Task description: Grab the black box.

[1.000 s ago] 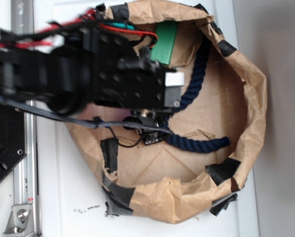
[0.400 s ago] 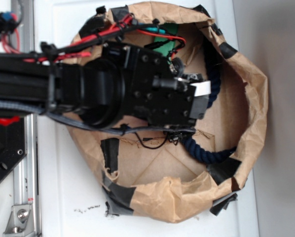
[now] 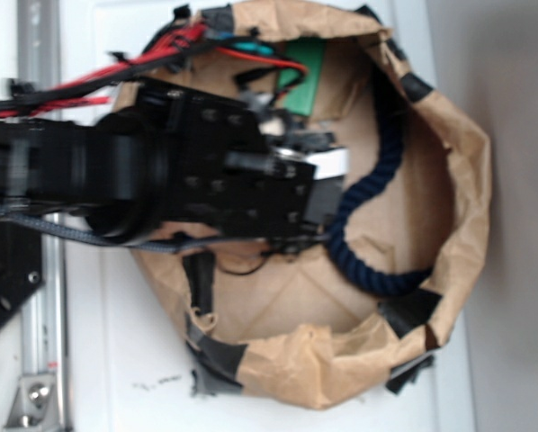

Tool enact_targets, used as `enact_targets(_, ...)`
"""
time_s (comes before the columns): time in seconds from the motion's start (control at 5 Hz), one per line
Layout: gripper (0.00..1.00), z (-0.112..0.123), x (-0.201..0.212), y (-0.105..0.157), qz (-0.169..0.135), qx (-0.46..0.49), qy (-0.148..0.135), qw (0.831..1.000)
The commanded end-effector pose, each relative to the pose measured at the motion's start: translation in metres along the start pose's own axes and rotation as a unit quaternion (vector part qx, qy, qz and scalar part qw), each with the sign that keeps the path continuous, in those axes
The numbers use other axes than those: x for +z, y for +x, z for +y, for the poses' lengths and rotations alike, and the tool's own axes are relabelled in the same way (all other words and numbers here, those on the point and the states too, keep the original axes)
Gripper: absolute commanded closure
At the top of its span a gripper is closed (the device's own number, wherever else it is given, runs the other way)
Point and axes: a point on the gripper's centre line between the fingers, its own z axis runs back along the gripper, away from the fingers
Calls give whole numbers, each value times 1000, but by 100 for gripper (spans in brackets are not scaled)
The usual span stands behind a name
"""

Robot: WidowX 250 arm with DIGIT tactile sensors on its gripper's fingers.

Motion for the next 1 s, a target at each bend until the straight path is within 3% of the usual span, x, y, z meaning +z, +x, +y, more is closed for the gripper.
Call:
enact_targets(0.0, 100, 35, 106, -1, -35, -39, -19, 998)
enact_targets(0.2, 100, 44, 131, 2, -68, -84, -28, 994)
enact_targets(0.6, 100, 26, 128, 16, -7, -101, -73, 992)
enact_targets(0.8, 100, 10, 121, 22, 13, -115, -81, 990)
